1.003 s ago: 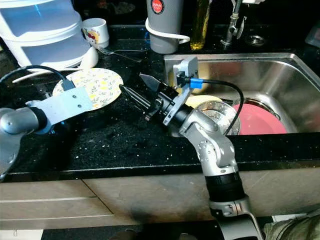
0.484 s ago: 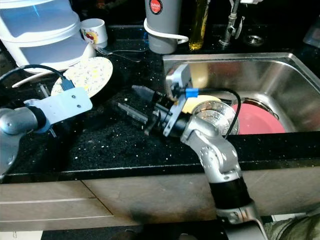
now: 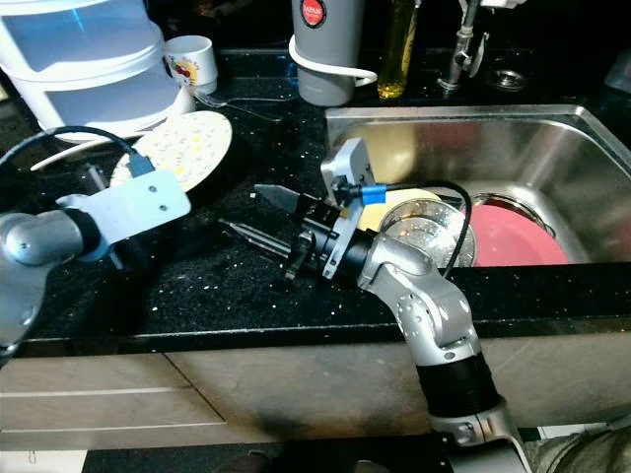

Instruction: Kitchen organization

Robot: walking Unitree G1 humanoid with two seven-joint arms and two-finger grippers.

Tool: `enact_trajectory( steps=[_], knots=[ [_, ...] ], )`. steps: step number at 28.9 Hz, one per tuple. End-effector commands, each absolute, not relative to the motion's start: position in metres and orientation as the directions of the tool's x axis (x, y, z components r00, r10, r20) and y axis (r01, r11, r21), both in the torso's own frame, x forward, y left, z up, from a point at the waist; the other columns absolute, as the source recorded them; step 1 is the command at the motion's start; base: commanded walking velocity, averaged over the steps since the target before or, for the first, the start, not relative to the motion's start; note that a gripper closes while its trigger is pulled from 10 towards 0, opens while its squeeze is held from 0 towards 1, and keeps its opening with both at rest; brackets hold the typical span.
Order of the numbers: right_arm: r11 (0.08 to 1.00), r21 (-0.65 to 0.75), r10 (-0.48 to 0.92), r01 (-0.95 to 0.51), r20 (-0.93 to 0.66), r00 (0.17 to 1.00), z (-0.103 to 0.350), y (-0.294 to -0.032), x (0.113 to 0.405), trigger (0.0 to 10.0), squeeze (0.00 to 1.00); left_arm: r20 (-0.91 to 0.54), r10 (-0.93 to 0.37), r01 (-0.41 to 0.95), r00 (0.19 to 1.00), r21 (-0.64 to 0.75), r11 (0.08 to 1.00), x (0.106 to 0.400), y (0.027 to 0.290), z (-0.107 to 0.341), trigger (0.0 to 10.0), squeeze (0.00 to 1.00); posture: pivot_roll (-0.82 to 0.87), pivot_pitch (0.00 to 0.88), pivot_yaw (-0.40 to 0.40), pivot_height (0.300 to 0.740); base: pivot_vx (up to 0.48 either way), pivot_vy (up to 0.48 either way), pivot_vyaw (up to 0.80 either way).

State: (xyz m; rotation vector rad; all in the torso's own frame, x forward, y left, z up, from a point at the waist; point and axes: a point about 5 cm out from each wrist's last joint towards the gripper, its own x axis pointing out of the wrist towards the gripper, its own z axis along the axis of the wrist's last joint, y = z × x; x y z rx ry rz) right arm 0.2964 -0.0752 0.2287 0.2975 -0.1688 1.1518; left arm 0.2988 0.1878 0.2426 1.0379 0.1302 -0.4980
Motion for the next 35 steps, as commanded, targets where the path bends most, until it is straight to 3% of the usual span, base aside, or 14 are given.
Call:
enact_trajectory(
  steps=[1,12,14,20,35],
  knots=[
    [0.376,0.188,0.845,-0.907,0.331,0.419,0.235,-0.082,0.300,10.0,0.00,-0.333,-0.419,0.501,0.844,0.770,0.396,0.295,0.172,0.244,0.0,0.00,0.07,0.057,-0.031,0.732,0.000,0.000,0.00],
    [0.430,0.235,0.778,-0.872,0.394,0.490,0.245,-0.095,0.310,10.0,0.00,-0.321,-0.499,0.530,0.805,0.767,0.362,0.292,0.151,0.243,0.0,0.00,0.06,0.051,-0.029,0.732,0.000,0.000,0.00],
    [0.493,0.251,0.740,-0.833,0.382,0.553,0.245,-0.102,0.318,10.0,0.00,-0.305,-0.551,0.544,0.777,0.765,0.344,0.290,0.139,0.245,0.0,0.00,0.07,0.048,-0.027,0.732,0.000,0.000,-0.70],
    [0.523,0.267,0.712,-0.810,0.385,0.587,0.246,-0.107,0.321,10.0,0.00,-0.295,-0.588,0.550,0.753,0.774,0.315,0.288,0.126,0.245,0.0,0.00,0.06,0.050,-0.020,0.732,0.000,0.000,-0.71],
    [0.569,0.293,0.647,-0.768,0.416,0.638,0.248,-0.118,0.326,10.0,0.00,-0.299,-0.571,0.509,0.765,0.823,0.252,0.291,0.122,0.245,0.0,0.00,0.07,0.056,-0.013,0.732,0.000,0.000,-0.06]
  ],
)
